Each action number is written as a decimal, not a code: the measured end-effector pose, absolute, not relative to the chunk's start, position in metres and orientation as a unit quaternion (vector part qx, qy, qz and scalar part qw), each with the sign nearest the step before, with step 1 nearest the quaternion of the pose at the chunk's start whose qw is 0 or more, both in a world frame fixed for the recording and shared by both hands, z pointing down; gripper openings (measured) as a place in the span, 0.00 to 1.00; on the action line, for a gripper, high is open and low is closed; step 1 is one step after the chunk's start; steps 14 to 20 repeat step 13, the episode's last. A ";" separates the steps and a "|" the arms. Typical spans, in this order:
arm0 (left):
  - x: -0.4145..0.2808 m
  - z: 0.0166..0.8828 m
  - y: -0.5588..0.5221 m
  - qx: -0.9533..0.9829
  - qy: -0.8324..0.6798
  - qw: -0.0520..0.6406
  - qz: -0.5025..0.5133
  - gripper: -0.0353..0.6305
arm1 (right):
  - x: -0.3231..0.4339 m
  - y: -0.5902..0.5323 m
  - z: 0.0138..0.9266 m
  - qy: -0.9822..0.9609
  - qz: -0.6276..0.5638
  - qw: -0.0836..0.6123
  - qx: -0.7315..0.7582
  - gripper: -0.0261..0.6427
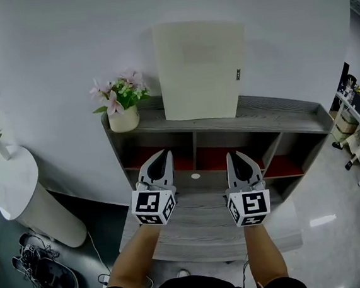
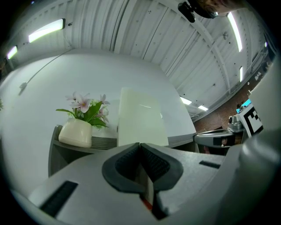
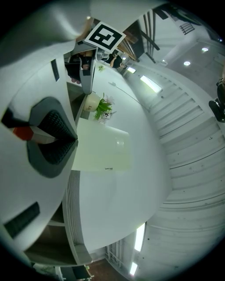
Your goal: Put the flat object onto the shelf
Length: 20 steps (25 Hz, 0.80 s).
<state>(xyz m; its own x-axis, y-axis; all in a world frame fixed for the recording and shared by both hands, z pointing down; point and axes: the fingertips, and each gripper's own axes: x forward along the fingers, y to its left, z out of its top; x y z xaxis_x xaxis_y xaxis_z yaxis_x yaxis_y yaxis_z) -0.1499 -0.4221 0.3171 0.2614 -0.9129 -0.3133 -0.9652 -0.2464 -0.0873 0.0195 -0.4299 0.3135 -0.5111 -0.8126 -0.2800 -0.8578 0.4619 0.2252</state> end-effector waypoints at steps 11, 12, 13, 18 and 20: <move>-0.150 0.330 -0.421 -0.784 0.601 0.120 0.095 0.06 | 0.019 -0.426 0.329 0.853 0.149 0.070 -0.495 0.08; -0.151 0.331 -0.420 -0.784 0.603 0.119 0.092 0.06 | 0.018 -0.425 0.328 0.852 0.152 0.069 -0.496 0.08; -0.152 0.332 -0.420 -0.783 0.604 0.118 0.089 0.06 | 0.018 -0.424 0.327 0.851 0.156 0.069 -0.496 0.08; -0.152 0.332 -0.420 -0.783 0.604 0.118 0.089 0.06 | 0.018 -0.424 0.327 0.851 0.156 0.069 -0.496 0.08; -0.152 0.332 -0.420 -0.783 0.604 0.118 0.089 0.06 | 0.018 -0.424 0.327 0.851 0.156 0.069 -0.496 0.08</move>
